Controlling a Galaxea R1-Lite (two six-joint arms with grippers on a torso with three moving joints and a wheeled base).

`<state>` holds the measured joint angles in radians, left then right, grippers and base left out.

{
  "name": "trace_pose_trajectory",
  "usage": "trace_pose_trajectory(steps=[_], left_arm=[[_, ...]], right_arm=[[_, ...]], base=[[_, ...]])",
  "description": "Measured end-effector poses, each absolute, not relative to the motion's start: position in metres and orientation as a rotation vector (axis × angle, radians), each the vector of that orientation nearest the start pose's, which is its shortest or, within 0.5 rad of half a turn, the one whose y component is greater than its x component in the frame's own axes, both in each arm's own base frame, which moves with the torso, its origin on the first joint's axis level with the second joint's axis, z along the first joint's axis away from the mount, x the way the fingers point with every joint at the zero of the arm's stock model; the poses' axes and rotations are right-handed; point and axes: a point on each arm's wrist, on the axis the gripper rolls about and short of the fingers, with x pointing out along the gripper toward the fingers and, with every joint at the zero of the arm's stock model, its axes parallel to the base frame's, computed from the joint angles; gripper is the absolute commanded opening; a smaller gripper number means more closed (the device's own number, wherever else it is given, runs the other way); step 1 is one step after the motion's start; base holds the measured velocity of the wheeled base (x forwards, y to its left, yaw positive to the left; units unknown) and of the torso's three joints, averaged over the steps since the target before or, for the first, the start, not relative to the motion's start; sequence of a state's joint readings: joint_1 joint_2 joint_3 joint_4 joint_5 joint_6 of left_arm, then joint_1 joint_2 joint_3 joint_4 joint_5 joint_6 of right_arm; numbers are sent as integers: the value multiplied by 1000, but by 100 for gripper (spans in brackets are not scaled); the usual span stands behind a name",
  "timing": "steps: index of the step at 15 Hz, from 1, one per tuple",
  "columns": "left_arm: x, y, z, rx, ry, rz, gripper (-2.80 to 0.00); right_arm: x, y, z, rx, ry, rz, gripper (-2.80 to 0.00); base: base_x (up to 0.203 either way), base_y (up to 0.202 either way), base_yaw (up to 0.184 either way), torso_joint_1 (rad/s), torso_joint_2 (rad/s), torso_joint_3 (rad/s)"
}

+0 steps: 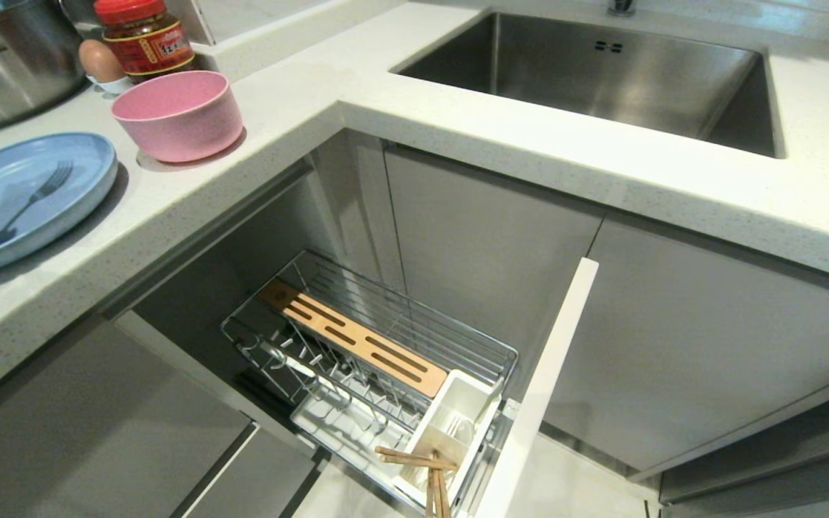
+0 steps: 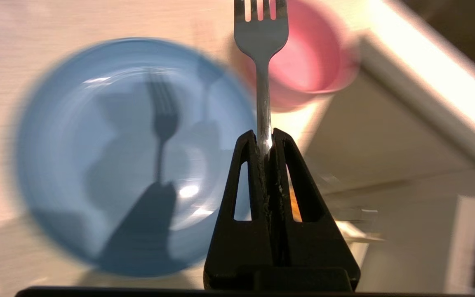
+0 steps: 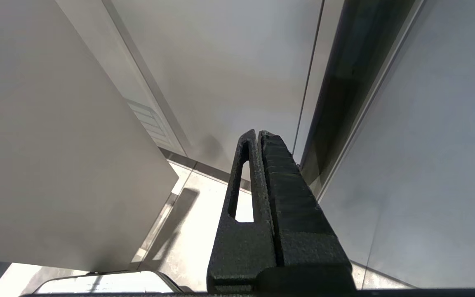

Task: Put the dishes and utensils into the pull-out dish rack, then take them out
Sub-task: Pick up the fork and place it in the cupboard

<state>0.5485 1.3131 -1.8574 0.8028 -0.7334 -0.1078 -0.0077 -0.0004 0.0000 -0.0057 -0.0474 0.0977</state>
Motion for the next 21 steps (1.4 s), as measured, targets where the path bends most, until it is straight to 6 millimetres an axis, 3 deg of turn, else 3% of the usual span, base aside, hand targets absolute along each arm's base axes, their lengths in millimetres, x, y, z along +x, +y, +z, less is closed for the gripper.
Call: trace_pose_trajectory(steps=[4, 10, 15, 21], left_arm=[[111, 14, 420, -327, 264, -455, -280], [122, -35, 389, -301, 470, -803, -280], [156, -83, 353, -229, 708, -857, -280], [191, -133, 309, -163, 976, -722, -280]], right_arm=[[-23, -1, 76, 98, -9, -55, -280], [-23, -1, 76, 98, -9, -55, -280], [-23, -1, 76, 98, -9, -55, -280], [-23, -1, 76, 98, -8, -55, -280]], base=[[0, 0, 0, 0, 0, 0], [0, 0, 0, 0, 0, 0], [0, 0, 0, 0, 0, 0], [0, 0, 0, 0, 0, 0]])
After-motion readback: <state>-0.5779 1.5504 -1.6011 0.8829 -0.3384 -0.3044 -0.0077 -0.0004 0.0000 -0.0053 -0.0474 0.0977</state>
